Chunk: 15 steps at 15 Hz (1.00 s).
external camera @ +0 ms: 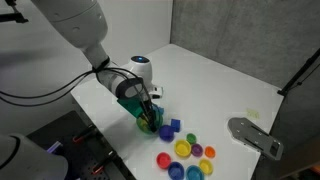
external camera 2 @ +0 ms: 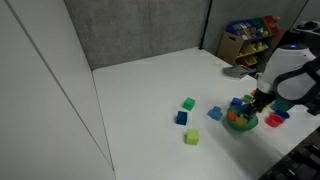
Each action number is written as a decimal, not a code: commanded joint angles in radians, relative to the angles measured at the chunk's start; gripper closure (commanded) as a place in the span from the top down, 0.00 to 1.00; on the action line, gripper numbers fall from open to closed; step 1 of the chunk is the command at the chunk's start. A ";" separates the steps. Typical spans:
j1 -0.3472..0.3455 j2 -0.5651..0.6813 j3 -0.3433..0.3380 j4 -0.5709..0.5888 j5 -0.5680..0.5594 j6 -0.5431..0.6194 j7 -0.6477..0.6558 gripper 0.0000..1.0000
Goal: Remove the yellow object from the green bowl and put it on the table
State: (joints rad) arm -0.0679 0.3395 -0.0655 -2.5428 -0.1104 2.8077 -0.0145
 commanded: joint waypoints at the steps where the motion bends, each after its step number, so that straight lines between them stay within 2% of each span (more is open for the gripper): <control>1: 0.005 0.074 0.004 0.046 0.017 0.040 -0.010 1.00; 2: 0.007 0.088 0.003 0.052 0.016 0.049 -0.009 0.75; 3: 0.009 0.099 0.004 0.057 0.016 0.058 -0.008 0.75; 5: 0.011 0.114 0.008 0.061 0.017 0.067 -0.009 0.56; 10: 0.027 0.113 0.012 0.058 0.018 0.069 -0.003 0.17; 12: 0.025 0.102 0.020 0.055 0.028 0.055 -0.002 0.05; 14: 0.025 0.083 0.020 0.053 0.039 0.038 0.005 0.02; 15: 0.023 0.073 0.022 0.051 0.046 0.028 0.006 0.05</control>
State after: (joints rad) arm -0.0416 0.4402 -0.0505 -2.4903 -0.0964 2.8695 -0.0123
